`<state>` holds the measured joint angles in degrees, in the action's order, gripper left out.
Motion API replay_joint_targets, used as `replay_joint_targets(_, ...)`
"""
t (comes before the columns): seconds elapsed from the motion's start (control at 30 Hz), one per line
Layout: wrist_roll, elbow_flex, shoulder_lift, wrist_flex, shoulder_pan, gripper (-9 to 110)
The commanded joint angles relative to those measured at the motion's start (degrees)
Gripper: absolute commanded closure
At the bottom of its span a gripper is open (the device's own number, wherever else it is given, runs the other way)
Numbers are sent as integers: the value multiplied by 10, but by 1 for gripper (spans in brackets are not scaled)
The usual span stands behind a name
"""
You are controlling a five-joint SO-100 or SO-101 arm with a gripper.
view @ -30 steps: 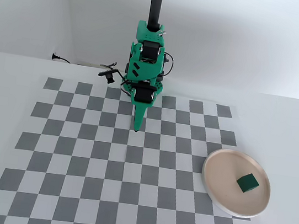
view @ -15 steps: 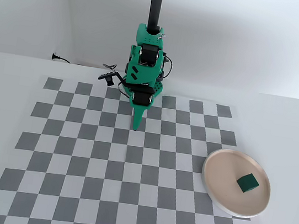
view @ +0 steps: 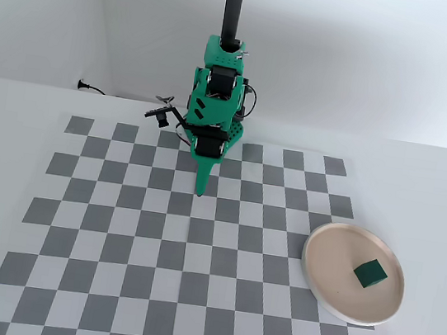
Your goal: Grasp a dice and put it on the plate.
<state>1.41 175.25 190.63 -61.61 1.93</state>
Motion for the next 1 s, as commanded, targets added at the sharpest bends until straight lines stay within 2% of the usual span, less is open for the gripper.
replay_joint_targets(0.0,26,-8,4,0,-8,106)
replay_joint_targets(0.2,19,-10,4,-20,4,106)
replay_joint_targets(0.33,83,-10,4,-18,-2,106)
replay_joint_targets(0.5,34,-4,4,4,-9,106)
replay_joint_targets(0.97,26,-3,4,5,-11,106)
